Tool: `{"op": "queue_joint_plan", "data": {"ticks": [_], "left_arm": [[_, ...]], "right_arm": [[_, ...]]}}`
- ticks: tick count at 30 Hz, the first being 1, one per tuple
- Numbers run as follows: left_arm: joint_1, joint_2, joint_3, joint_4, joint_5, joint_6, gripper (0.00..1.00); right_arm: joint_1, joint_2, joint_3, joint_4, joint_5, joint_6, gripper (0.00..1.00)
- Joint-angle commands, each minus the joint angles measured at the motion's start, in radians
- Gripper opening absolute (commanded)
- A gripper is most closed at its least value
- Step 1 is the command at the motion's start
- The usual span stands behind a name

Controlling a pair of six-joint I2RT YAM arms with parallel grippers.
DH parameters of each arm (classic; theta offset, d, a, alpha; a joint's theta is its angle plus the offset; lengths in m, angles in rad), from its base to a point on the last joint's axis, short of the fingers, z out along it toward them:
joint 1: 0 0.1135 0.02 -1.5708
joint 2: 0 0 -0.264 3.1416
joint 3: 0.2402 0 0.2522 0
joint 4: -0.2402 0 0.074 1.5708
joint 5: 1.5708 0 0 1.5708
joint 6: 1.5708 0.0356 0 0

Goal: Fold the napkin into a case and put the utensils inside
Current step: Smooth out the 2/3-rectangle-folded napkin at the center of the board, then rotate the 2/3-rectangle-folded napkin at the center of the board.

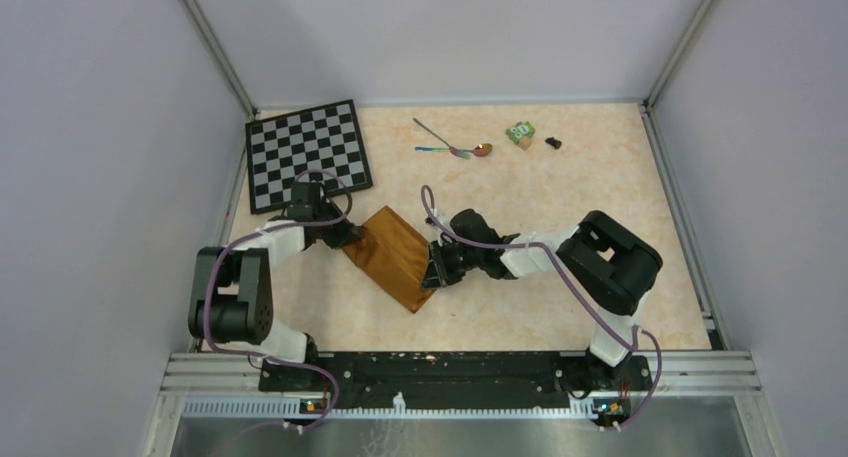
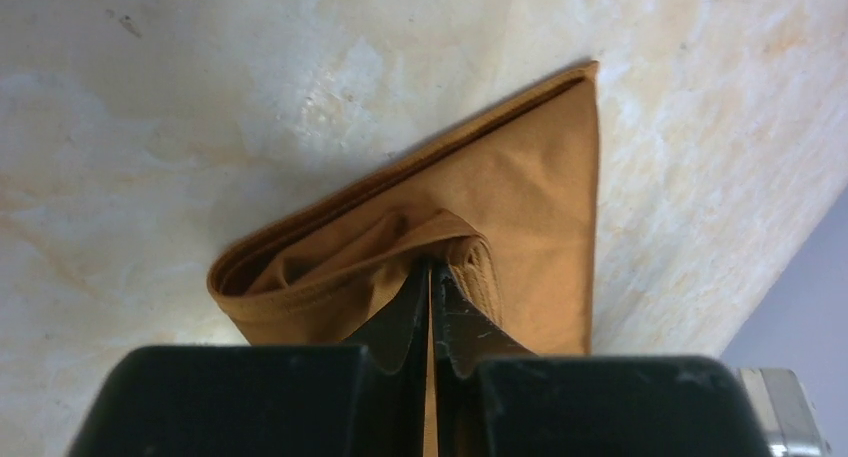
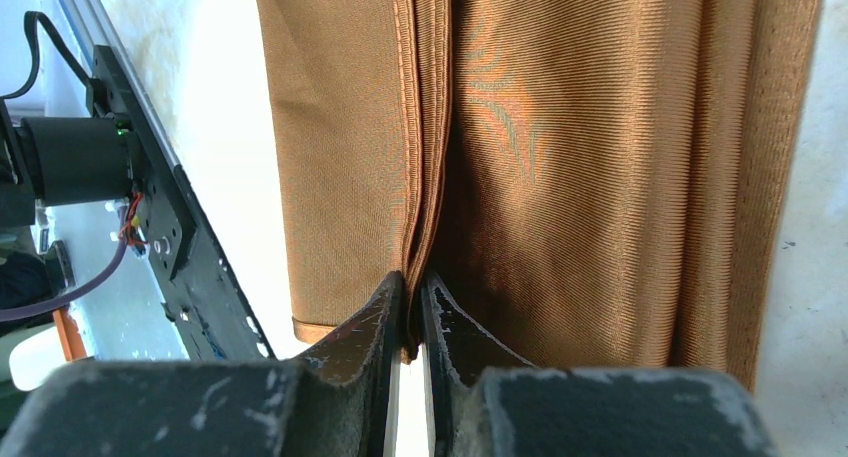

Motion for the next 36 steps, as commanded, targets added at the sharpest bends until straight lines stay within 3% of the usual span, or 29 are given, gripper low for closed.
{"op": "queue_joint_plan", "data": {"ticks": [1,6,11,18,25,28,36], "left_arm": [[0.008,0.073,0.026,0.076,-0.046,-0.012,0.05],[0.007,0.117,0.027,0.091,-0.070,-0.018,0.03],[-0.011,0.059,0.035,0.038,-0.090,0.025,0.04],[-0.023,-0.025,0.073,-0.052,-0.053,0.105,0.14],[-0.041,-0.118,0.068,-0.104,0.031,0.116,0.19],[-0.058,-0.153,0.033,-0.105,0.049,0.095,0.19],[-0.112,-0.131,-0.046,-0.038,0.054,0.041,0.13]], "right_arm": [[-0.008,-0.004,0.032,0.010,-0.012,-0.019,0.10],[-0.007,-0.006,0.013,0.013,-0.010,-0.011,0.11],[0.001,0.000,-0.012,0.045,-0.012,0.037,0.13],[0.004,0.002,-0.035,0.073,0.012,0.094,0.13],[0.004,-0.068,-0.015,-0.004,0.023,0.072,0.26],[0.004,-0.103,-0.004,-0.050,0.048,0.058,0.36],[0.007,-0.131,0.007,-0.149,0.122,0.002,0.39]]}}
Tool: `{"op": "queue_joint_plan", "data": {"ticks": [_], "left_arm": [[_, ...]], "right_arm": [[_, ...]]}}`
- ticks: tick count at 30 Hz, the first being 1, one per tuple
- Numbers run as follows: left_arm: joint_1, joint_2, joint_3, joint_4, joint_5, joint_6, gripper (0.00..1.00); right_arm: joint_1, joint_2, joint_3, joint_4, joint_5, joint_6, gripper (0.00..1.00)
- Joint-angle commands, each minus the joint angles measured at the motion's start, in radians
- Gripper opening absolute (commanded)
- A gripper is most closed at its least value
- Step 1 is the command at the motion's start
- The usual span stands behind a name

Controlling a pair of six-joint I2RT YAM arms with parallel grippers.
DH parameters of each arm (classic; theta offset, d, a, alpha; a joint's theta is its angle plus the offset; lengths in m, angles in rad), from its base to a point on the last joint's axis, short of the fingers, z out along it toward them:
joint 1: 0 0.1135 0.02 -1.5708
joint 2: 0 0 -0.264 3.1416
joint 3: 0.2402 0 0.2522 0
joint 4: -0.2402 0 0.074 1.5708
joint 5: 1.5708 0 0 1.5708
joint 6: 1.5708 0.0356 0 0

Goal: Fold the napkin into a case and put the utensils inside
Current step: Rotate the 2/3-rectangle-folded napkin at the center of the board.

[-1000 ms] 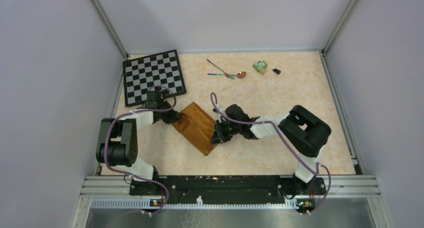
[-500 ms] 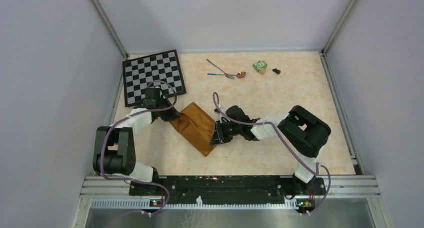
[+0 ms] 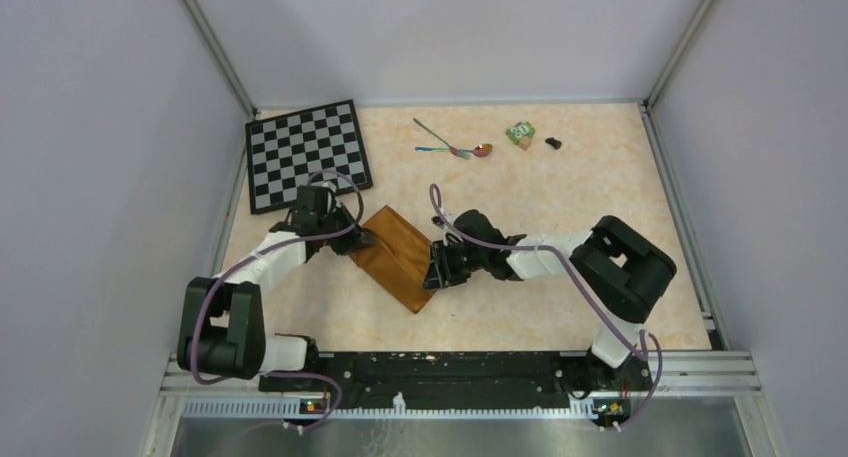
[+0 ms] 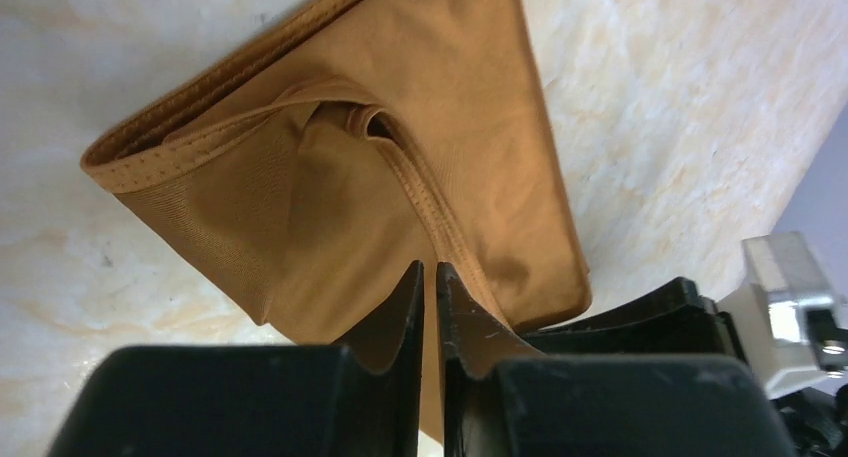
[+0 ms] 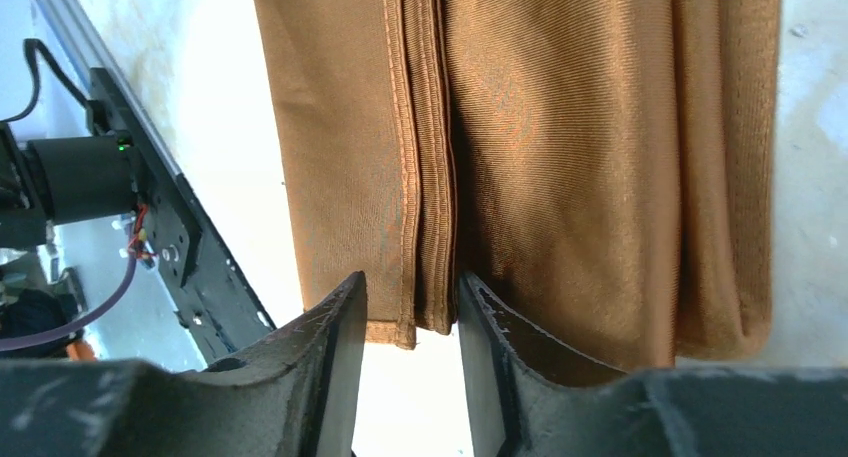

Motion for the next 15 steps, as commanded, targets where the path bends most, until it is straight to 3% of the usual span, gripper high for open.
{"op": "queue_joint_plan", "data": {"ticks": [1,4,7,11,15], "left_arm": [[-0.035,0.026,-0.020,0.050,0.011,-0.023,0.12],[-0.068,0.063,-0.013,0.052,-0.020,-0.020,0.12],[-0.085,0.117,-0.008,0.049,-0.048,-0.016,0.12],[-0.108,0.165,-0.001,0.062,-0.076,-0.015,0.11],[-0.125,0.204,0.025,0.046,-0.115,-0.005,0.11]], "right_arm": [[0.005,-0.088,0.037,-0.112,0.084,-0.071,0.41],[-0.008,-0.163,0.050,-0.159,0.103,-0.101,0.49],[-0.021,-0.144,0.089,-0.163,0.084,-0.146,0.50],[-0.023,-0.063,0.147,-0.168,0.095,-0.194,0.47],[-0.024,0.008,0.162,-0.162,0.137,-0.205,0.35]]}}
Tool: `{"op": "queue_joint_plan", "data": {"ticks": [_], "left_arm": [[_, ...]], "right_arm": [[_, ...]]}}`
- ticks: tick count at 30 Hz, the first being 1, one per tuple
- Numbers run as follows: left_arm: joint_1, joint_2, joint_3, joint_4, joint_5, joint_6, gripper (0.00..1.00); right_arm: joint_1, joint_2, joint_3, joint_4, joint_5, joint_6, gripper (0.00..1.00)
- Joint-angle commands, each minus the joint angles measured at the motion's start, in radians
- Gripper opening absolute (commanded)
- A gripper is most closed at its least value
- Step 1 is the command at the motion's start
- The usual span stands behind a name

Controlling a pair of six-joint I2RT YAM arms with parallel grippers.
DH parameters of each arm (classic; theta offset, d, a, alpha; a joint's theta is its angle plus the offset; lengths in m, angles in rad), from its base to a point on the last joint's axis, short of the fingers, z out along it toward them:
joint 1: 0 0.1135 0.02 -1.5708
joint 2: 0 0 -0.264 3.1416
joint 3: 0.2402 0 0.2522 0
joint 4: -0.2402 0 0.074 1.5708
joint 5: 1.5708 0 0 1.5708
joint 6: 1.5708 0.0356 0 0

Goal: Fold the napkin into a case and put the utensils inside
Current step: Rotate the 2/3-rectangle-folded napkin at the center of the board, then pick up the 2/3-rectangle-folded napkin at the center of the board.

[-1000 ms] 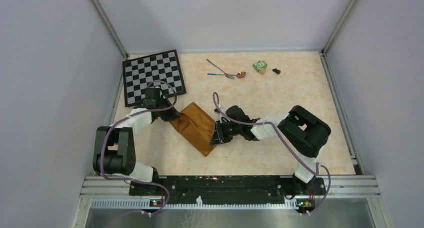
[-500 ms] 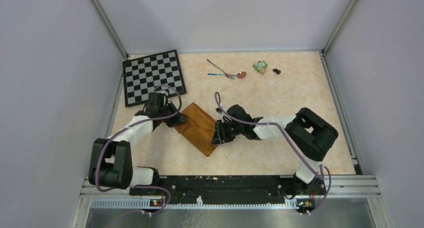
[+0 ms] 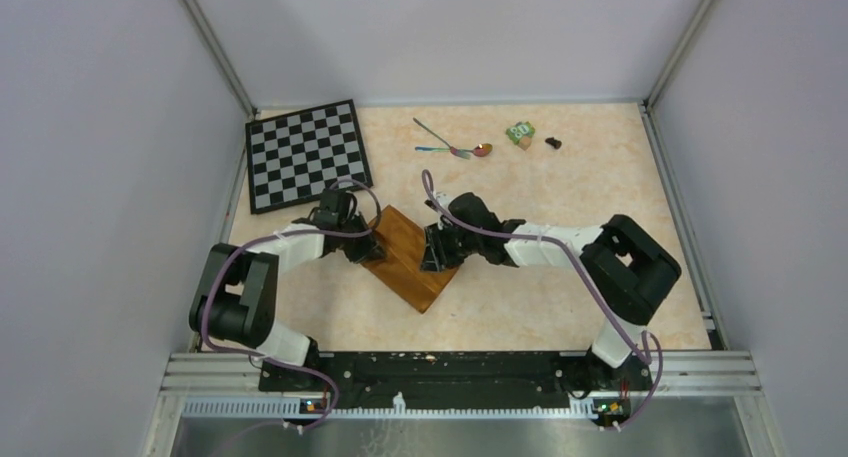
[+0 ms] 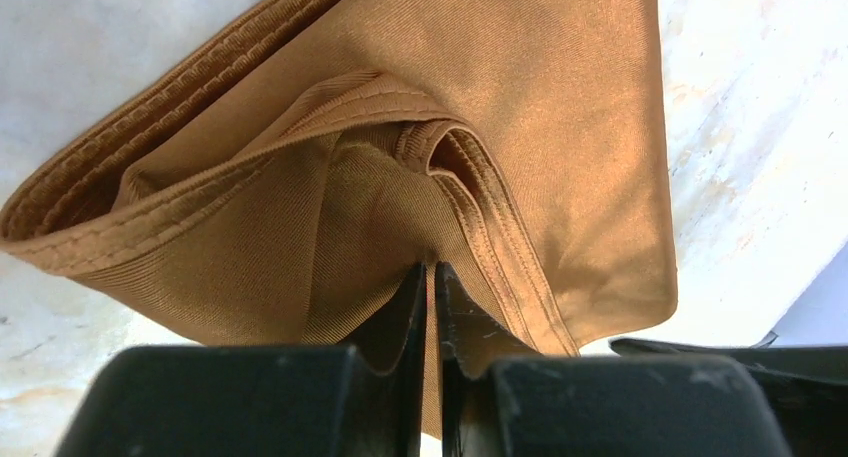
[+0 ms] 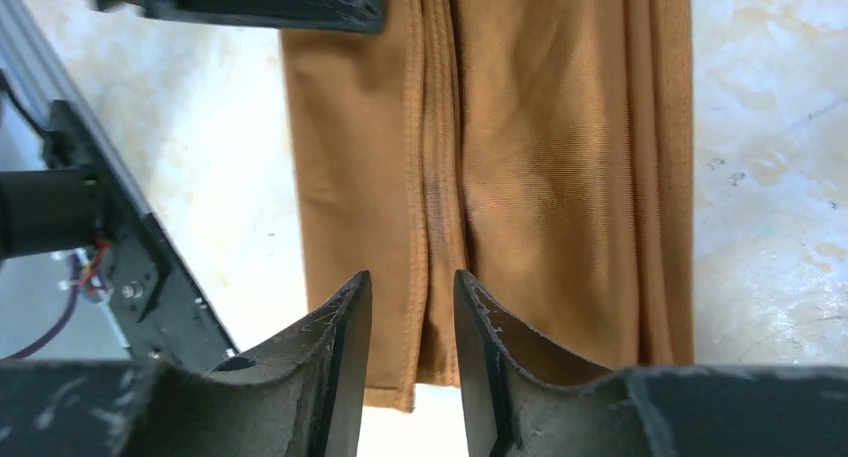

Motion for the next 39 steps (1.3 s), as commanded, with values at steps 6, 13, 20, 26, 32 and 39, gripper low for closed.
{"op": "queue_joint_plan", "data": {"ticks": [6,13,20,26,32,39], "left_arm": [[-0.027,0.114,0.087,0.012,-0.076,0.045,0.11],[-0.099,0.257,0.247,0.042,0.001,0.098,0.12],[-0.190,0.320,0.457,-0.051,0.036,0.176,0.24],[-0.229,0.130,0.428,-0.099,0.092,0.205,0.66],[-0.462,0.026,0.387,-0.257,-0.178,0.045,0.84],[-0.793,0.247,0.624,-0.553,-0.619,-0.202,0.81]], "right_arm": [[0.003,0.050,-0.059,0.039,0.141,0.084,0.24],[0.121,-0.030,-0.231,0.313,0.111,0.379,0.26],[-0.025,-0.332,-0.243,0.112,0.092,0.272,0.44],[-0.328,-0.447,-0.320,-0.050,-0.138,0.094,0.61],[-0.553,-0.385,-0.409,0.063,-0.390,0.146,0.67],[-0.603,-0.368,-0.403,-0.003,-0.320,0.111,0.67]]}}
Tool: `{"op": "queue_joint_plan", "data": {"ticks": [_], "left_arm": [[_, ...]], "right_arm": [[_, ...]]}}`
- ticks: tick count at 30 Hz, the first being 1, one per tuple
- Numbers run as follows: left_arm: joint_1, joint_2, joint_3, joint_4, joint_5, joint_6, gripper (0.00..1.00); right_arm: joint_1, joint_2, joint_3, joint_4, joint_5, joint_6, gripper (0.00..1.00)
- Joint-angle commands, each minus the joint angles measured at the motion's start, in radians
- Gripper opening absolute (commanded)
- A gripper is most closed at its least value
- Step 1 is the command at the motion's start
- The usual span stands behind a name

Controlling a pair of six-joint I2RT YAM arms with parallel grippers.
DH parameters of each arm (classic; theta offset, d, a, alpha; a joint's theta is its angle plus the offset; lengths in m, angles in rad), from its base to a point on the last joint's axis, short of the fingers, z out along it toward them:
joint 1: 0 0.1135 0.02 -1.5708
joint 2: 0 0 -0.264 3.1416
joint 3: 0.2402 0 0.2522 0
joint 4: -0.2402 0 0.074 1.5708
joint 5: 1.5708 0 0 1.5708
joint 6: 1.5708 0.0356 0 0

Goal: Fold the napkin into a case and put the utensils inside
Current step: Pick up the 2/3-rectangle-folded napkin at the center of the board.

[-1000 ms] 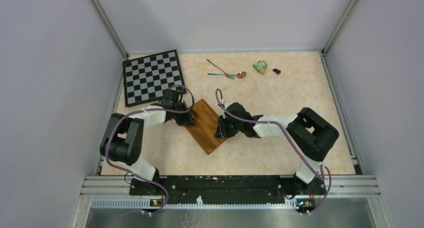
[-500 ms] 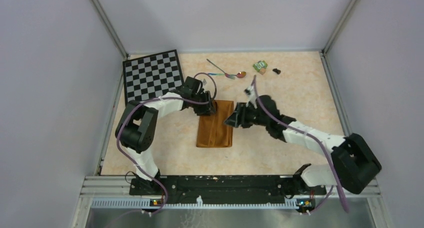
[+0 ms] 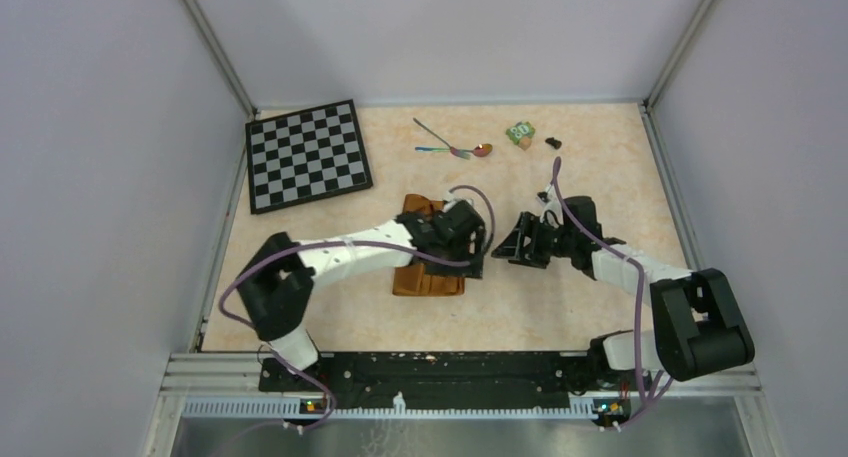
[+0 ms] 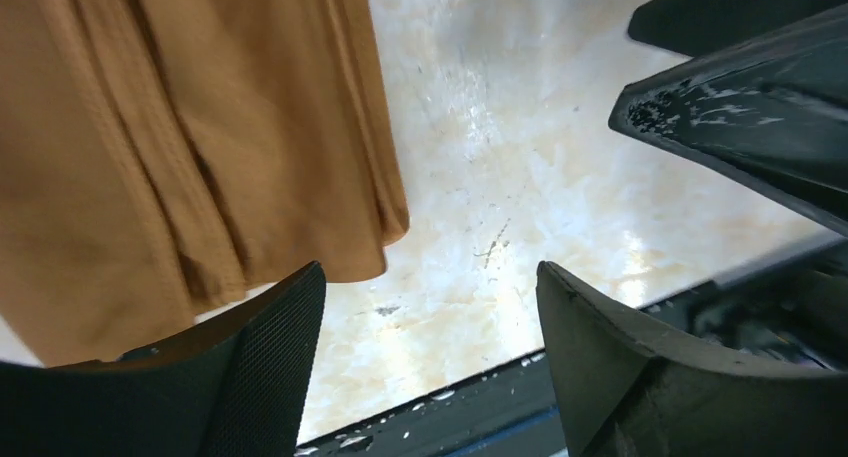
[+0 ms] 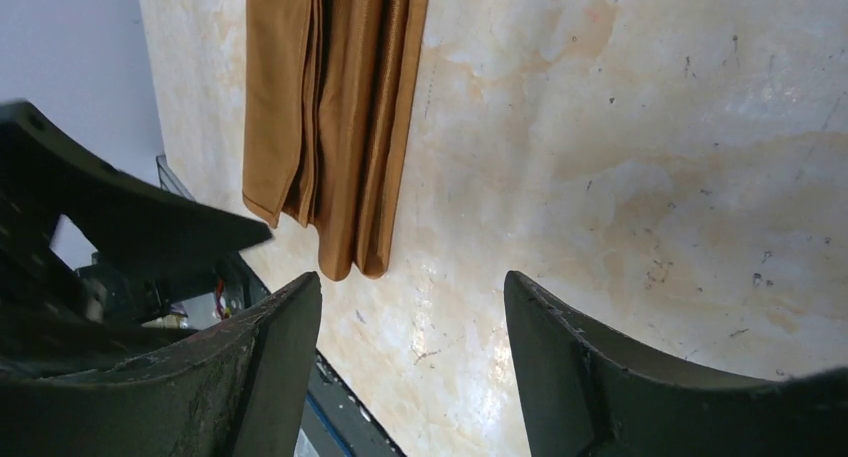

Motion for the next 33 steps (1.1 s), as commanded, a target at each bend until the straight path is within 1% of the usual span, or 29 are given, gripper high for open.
{"op": "queue_joint_plan", "data": {"ticks": [1,4,7,12,16,21,24,27,31,33], "left_arm": [[-0.130,0.193,0.196,-0.294,-0.357,-0.193,0.80],[-0.196,0.293,0.299,-0.407,-0.450,-0.228,0.80],[-0.239,0.360,0.362,-0.458,-0.502,-0.247,0.78],[-0.281,0.434,0.437,-0.537,-0.565,-0.276,0.73],[-0.285,0.459,0.434,-0.520,-0.550,-0.268,0.66],[-0.285,0.472,0.402,-0.501,-0.555,-0.265,0.63],[-0.284,0.474,0.376,-0.459,-0.548,-0.246,0.59],[-0.275,0.462,0.341,-0.416,-0.540,-0.236,0.51],[-0.265,0.432,0.303,-0.376,-0.544,-0.208,0.27],[-0.264,0.416,0.303,-0.375,-0.549,-0.198,0.14]], "right_arm": [[-0.018,0.001,0.019,-0.004,-0.016,-0.040,0.67],[-0.020,-0.013,0.012,-0.011,-0.007,-0.051,0.67],[-0.020,-0.027,0.001,-0.006,-0.004,-0.051,0.67],[-0.019,-0.026,-0.018,0.014,-0.012,-0.050,0.66],[-0.020,-0.026,-0.028,0.026,-0.016,-0.045,0.66],[-0.020,-0.034,-0.034,0.028,-0.016,-0.040,0.66],[-0.019,-0.032,-0.039,0.033,-0.015,-0.039,0.66],[-0.020,-0.022,-0.041,0.038,-0.018,-0.038,0.66],[-0.020,-0.010,-0.043,0.044,-0.020,-0.039,0.66],[-0.020,0.003,-0.040,0.055,-0.025,-0.042,0.68]]}}
